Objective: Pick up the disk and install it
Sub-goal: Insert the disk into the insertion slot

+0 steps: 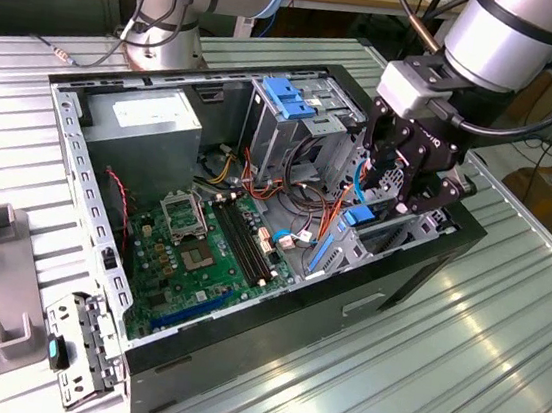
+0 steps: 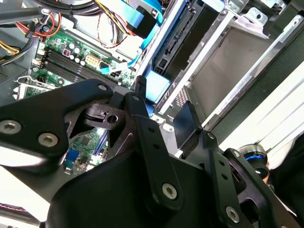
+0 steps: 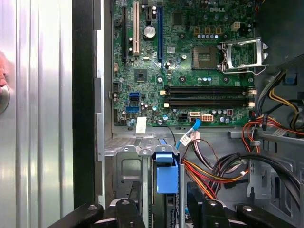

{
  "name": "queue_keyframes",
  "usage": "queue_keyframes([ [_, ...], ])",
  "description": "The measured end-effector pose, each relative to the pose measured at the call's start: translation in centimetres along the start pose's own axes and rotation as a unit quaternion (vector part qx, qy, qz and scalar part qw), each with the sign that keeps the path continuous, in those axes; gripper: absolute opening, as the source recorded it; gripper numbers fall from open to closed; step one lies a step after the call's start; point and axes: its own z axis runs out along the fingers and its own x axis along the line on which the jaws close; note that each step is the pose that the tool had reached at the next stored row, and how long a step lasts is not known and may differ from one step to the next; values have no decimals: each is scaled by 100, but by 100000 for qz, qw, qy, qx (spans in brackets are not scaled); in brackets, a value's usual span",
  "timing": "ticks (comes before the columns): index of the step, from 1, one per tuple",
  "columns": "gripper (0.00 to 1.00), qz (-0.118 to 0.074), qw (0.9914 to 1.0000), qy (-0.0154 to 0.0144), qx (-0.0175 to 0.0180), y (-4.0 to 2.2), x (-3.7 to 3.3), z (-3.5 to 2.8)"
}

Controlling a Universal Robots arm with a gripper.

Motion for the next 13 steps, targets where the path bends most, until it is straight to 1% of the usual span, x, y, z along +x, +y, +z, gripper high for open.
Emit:
queue_keyframes([
  [2,51,0,100000,0,-2,0,0,1],
  [3,49,-1,100000,-1,0,0,0,2],
  [5,36,0,100000,-1,-1,0,0,4],
  [6,36,1,100000,-2,-1,0,0,4],
  [10,12,0,100000,-3,-2,0,0,8],
  [13,11,0,100000,-1,0,0,0,10],
])
